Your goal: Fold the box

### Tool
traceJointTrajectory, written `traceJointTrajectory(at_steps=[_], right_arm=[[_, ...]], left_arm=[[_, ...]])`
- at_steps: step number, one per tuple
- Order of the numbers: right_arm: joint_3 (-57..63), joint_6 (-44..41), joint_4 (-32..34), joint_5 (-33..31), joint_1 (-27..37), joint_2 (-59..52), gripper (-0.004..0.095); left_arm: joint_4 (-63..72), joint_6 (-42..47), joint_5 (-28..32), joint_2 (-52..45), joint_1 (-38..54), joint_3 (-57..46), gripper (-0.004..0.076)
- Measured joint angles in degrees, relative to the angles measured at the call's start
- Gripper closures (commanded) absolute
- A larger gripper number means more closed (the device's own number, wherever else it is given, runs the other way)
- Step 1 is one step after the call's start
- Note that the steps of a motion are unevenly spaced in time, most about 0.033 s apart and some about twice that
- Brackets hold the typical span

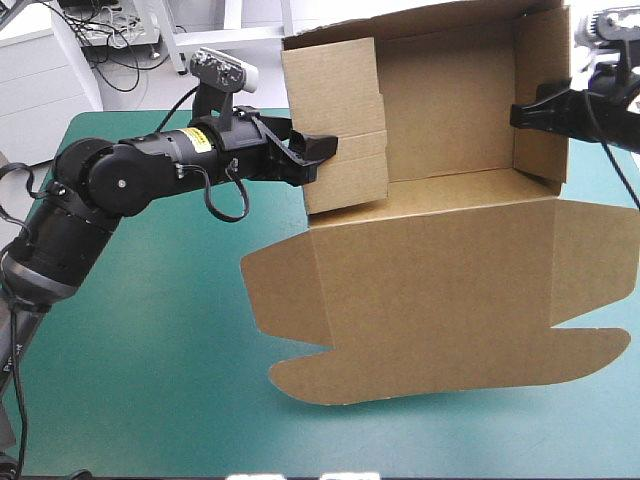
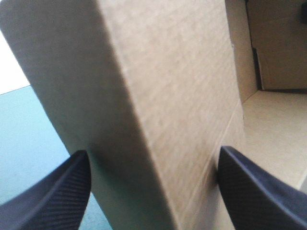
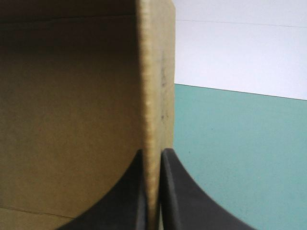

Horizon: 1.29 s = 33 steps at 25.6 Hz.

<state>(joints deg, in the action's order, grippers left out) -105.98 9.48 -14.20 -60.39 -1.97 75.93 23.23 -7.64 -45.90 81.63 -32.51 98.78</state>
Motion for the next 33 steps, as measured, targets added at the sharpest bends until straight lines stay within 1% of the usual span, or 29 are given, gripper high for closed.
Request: traceJointTrajectory(at_steps=[1, 3, 7, 14, 20, 28, 31, 33], right_arm=[[0.00, -1.15, 1.28, 0.06, -1.45, 0.49, 0.0908], [0.00, -5.43, 5.38, 0.81, -6.29, 2.29, 0.0908], [0.00, -10.09, 8.63, 2.75, -12.06, 5.76, 0.0908], [0.00, -14.43, 14.20, 5.07, -17.43, 9.43, 0.0908], [0.11, -15.71, 14.20, 6.36, -19.05, 11.05, 0.0910], [0.17, -16.36, 12.53, 8.55, -19.11, 11.36, 0.0911], [0.17, -16.55, 12.48, 8.55, -19.11, 11.36, 0.0913], [0.17, -16.55, 12.60, 8.43, -19.11, 11.36, 0.0912]], left_arm=[[-1.91, 1.11, -0.31, 0.13, -0.24, 0.06, 0.0206], [-8.75, 5.17, -1.63, 0.29, -0.42, 0.15, 0.0206], [-19.97, 13.35, -5.57, 0.43, -0.52, 0.15, 0.0209], [-29.32, 20.08, -7.79, 0.59, -0.59, 0.26, 0.0209], [-34.32, 24.06, -11.03, 0.59, -0.59, 0.30, 0.0217], [-34.49, 30.69, -12.70, 0.64, -0.59, 0.37, 0.0364], [-34.40, 31.35, -12.80, 0.98, -0.59, 0.43, 0.0443], [-34.50, 31.58, -13.02, 1.17, -0.59, 0.49, 0.0510]])
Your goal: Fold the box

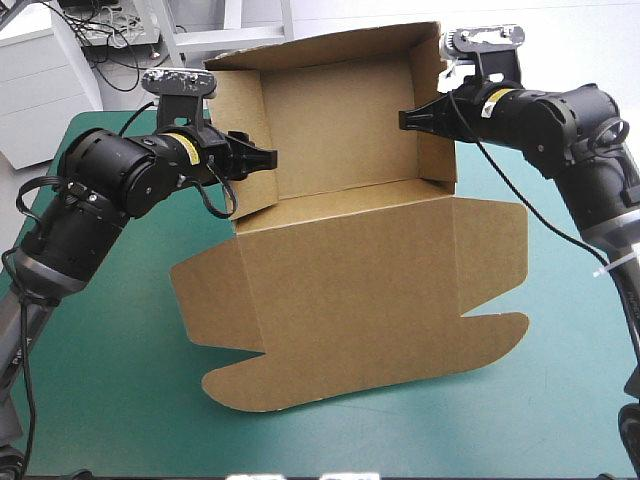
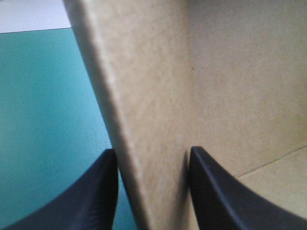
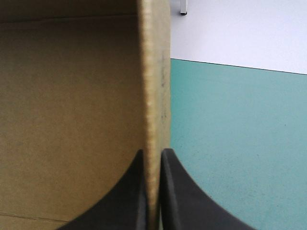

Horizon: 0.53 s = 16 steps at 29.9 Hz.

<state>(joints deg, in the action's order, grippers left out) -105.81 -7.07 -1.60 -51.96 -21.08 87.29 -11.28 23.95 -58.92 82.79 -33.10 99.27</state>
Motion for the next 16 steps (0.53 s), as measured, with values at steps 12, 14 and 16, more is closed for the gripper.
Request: traceJointTrajectory(at_steps=[12, 14, 16], right_arm=[[0.00, 0.65, 1.91, -4.21, 0.17, 0.00, 0.0912], [0.00, 0.85, 1.60, -6.05, 0.17, 0.00, 0.0912], [0.00, 1.25, 1.60, -7.64, 0.17, 0.02, 0.0912]], left_arm=[[-0.38, 1.10, -0.61, 4.40, 0.40, 0.18, 0.0733], [-0.11, 1.10, -1.25, 4.68, 0.40, 0.18, 0.0733], [0.43, 0.71, -1.75, 4.79, 0.40, 0.18, 0.0733]])
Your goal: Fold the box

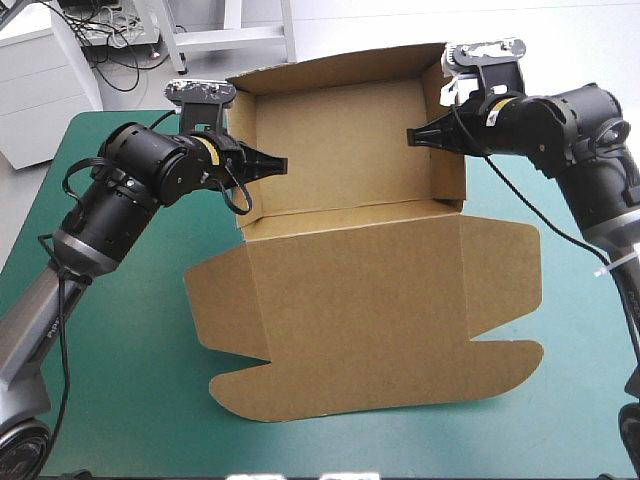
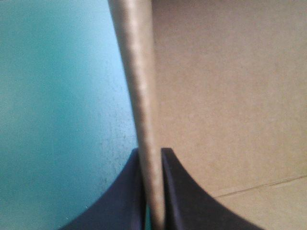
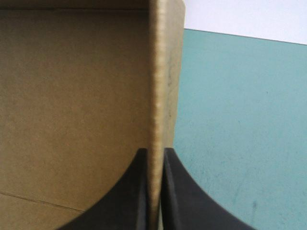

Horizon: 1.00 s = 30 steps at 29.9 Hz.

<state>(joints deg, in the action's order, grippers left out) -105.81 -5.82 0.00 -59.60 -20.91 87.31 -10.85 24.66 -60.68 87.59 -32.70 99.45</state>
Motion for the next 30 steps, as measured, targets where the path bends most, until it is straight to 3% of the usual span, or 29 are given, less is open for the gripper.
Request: traceJointTrajectory(at_steps=[10, 30], right_arm=[[0.00, 0.80, 0.97, -10.10, 0.00, 4.25, 0.0913], [0.00, 0.25, 0.00, -11.40, 0.05, 22.61, 0.0931]], left_arm=[[2.02, -4.08, -3.99, 4.37, 0.00, 0.00, 0.0733], [1.21, -9.11, -7.89, 19.07, 1.34, -0.10, 0.0733]])
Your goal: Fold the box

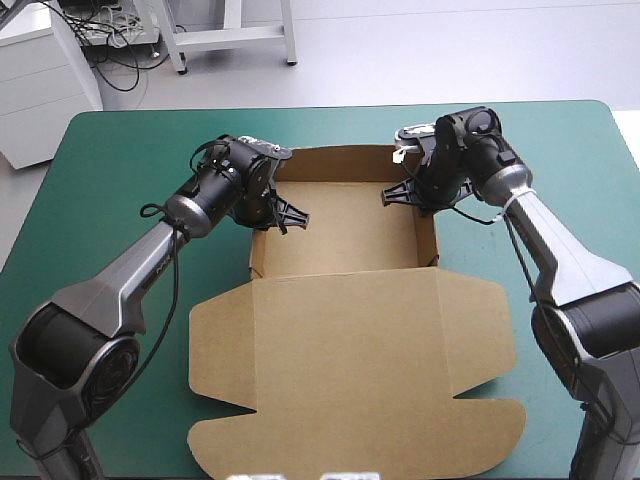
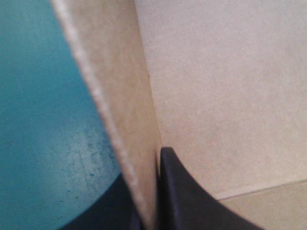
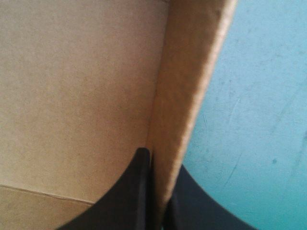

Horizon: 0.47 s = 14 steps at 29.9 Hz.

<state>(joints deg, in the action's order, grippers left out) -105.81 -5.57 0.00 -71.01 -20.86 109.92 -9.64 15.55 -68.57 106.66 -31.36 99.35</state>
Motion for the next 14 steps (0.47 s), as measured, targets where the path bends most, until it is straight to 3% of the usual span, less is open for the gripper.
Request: traceJointTrajectory(at_steps=[14], right_arm=[[0.00, 0.54, -0.93, 0.35, 0.00, 3.10, 0.0931]], left_arm=[[11.36, -5.13, -0.74, 3.94, 6.61, 0.00, 0.0700]])
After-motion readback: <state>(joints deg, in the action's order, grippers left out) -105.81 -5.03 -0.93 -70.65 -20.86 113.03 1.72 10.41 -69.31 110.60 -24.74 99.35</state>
